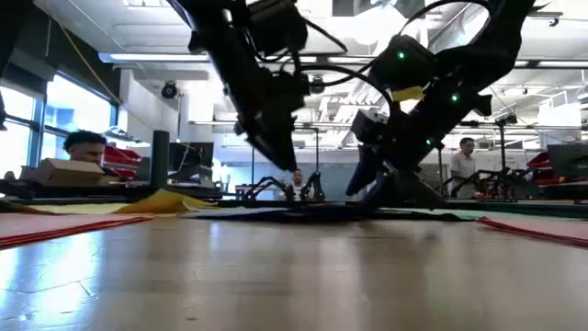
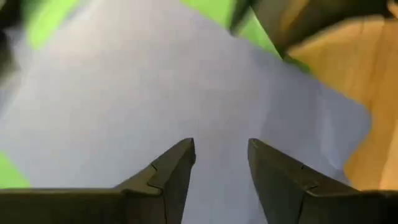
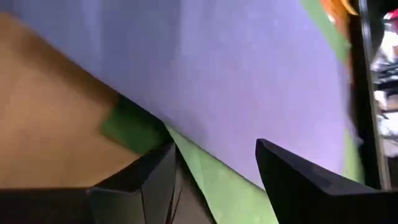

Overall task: Organize paper
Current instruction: Stack the green paper on top of the other green paper

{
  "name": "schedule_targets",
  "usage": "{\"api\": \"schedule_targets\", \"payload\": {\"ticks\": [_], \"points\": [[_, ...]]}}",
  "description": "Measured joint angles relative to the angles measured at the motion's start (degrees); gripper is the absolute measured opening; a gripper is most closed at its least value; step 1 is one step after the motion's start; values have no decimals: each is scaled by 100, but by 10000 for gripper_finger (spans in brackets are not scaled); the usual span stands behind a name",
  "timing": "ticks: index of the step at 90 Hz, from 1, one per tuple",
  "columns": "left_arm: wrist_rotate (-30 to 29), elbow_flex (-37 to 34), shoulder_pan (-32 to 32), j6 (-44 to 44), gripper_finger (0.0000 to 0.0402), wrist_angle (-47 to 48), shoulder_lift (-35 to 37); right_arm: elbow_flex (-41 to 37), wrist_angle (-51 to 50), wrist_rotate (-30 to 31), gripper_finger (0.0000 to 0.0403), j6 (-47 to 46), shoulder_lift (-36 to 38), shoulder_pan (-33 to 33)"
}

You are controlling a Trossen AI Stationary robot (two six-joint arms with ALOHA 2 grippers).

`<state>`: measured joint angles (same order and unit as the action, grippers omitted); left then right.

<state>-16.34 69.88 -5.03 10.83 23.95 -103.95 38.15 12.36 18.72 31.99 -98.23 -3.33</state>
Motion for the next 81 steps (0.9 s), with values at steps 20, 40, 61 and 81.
{"api": "schedule_targets", "payload": {"ticks": [20,40,61,81], "points": [[-106,-119,-222,371,145,-15,-131,-2,-48,104,166,0,-14,-2],[120,-661,-291,785,145,-204,-373,0,38,235,94,-154,-10,-94],[580,-1257,-243,970,145,-1065,-369,0,76,232,56,-155,-3,-153],[594,-1385,-143,1104,145,-1450,-379,6,294,276,52,-163,-352,-153]]}}
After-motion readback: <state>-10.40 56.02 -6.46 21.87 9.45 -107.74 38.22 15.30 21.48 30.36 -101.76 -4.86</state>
